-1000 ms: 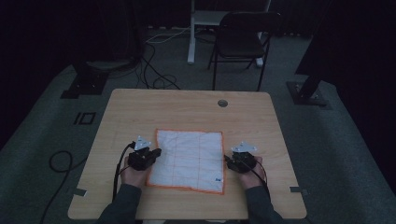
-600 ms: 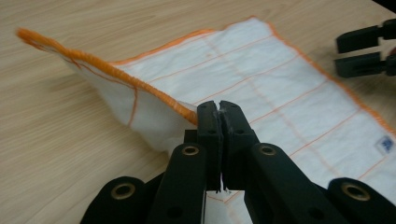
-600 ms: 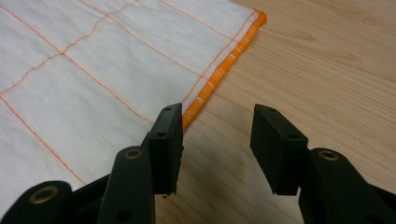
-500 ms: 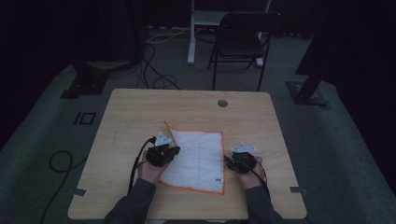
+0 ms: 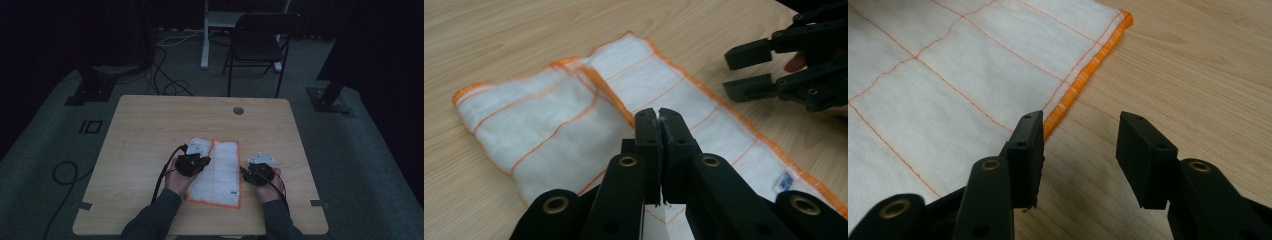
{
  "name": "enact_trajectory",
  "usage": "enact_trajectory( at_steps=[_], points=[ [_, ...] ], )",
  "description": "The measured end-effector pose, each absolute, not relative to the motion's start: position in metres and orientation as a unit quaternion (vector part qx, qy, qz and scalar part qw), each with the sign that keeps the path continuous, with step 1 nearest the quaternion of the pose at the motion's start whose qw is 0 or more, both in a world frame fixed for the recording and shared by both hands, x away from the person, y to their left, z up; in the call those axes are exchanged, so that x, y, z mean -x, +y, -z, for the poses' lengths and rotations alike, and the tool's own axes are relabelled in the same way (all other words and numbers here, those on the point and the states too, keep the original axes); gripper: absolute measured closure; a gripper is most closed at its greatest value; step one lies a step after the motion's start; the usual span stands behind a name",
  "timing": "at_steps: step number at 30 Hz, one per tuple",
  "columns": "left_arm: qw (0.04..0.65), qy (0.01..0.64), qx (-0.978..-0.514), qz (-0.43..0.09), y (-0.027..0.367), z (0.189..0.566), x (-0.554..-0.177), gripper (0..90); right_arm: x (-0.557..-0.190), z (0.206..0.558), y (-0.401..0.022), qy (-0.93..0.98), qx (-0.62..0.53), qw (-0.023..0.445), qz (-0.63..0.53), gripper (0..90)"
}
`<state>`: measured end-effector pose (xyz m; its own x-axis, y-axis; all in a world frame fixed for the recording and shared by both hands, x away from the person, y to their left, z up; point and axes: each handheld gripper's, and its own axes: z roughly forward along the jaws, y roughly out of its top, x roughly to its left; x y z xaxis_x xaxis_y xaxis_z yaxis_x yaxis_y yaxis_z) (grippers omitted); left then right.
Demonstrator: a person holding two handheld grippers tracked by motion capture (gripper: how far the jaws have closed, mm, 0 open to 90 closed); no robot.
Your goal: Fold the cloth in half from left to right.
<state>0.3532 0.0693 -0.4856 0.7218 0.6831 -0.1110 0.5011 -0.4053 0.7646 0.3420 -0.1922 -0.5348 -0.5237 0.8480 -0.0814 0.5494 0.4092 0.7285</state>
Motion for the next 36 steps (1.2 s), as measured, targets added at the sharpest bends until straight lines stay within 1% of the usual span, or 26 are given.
enact_trajectory(
  at_steps=[12,21,23,25,26,29,36],
  points=[
    [0.429,0.332,-0.835,-0.093,0.031,0.48,-0.357,88.8,-0.342,0.534,-0.192,0.807,-0.434,0.228,-0.329,53.8],
    [0.442,0.315,-0.836,-0.083,0.003,0.48,-0.358,88.6,-0.343,0.533,-0.199,0.798,-0.449,0.237,-0.324,54.5],
    [0.443,0.308,-0.839,-0.071,-0.002,0.483,-0.359,86.1,-0.344,0.533,-0.2,0.796,-0.454,0.239,-0.321,54.8],
    [0.44,0.303,-0.842,-0.068,-0.003,0.485,-0.359,75.6,-0.344,0.534,-0.201,0.795,-0.457,0.241,-0.317,54.8],
    [0.441,0.303,-0.842,-0.068,-0.001,0.485,-0.358,73.9,-0.344,0.534,-0.202,0.794,-0.458,0.241,-0.318,54.8],
    [0.442,0.309,-0.839,-0.074,0.006,0.484,-0.359,69.8,-0.343,0.533,-0.202,0.793,-0.459,0.24,-0.321,54.8],
    [0.435,0.325,-0.835,-0.095,0.032,0.486,-0.358,68.1,-0.343,0.53,-0.194,0.795,-0.446,0.239,-0.335,55.0]
  ],
)
